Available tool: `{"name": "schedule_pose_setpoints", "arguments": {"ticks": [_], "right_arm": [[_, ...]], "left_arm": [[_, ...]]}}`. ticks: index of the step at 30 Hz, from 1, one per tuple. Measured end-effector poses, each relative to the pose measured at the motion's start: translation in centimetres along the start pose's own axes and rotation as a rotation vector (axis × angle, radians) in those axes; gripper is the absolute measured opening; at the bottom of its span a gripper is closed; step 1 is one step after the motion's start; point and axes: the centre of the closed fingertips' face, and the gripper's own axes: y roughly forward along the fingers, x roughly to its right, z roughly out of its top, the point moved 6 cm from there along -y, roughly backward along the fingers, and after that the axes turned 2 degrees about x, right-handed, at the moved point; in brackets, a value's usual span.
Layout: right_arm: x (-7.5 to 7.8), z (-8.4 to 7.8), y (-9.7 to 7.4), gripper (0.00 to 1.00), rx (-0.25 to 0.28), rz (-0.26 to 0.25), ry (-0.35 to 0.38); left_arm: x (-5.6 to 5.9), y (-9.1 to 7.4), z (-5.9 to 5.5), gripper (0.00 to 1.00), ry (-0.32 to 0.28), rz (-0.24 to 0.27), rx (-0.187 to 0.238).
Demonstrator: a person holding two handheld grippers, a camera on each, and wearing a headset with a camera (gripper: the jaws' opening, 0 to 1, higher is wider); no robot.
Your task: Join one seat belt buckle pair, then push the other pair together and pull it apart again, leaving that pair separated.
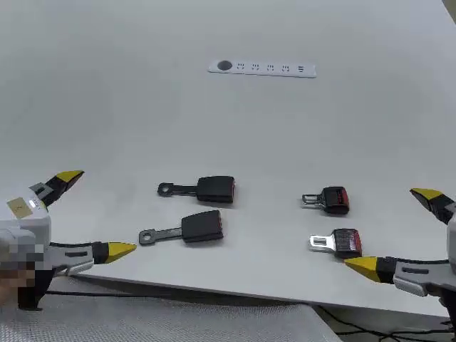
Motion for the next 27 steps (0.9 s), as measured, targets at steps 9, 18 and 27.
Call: {"name": "schedule_pose_setpoints", "arguments": {"ticks": [9, 18, 27], "right_arm": [[0.26, -0.25, -0.34, 0.99, -0.004, -0.014, -0.001], [0.44, -0.35, -0.41, 0.98, -0.004, -0.018, 0.0], [0.39, -0.39, -0.17, 0.98, -0.01, -0.024, -0.004]], "left_arm": [[0.16, 0.09, -0.12, 1.0, 0.002, -0.01, -0.008], [0.26, 0.14, -0.19, 1.0, 0.005, -0.011, -0.013], [0.29, 0.17, -0.24, 1.0, 0.012, -0.011, -0.016]]}}
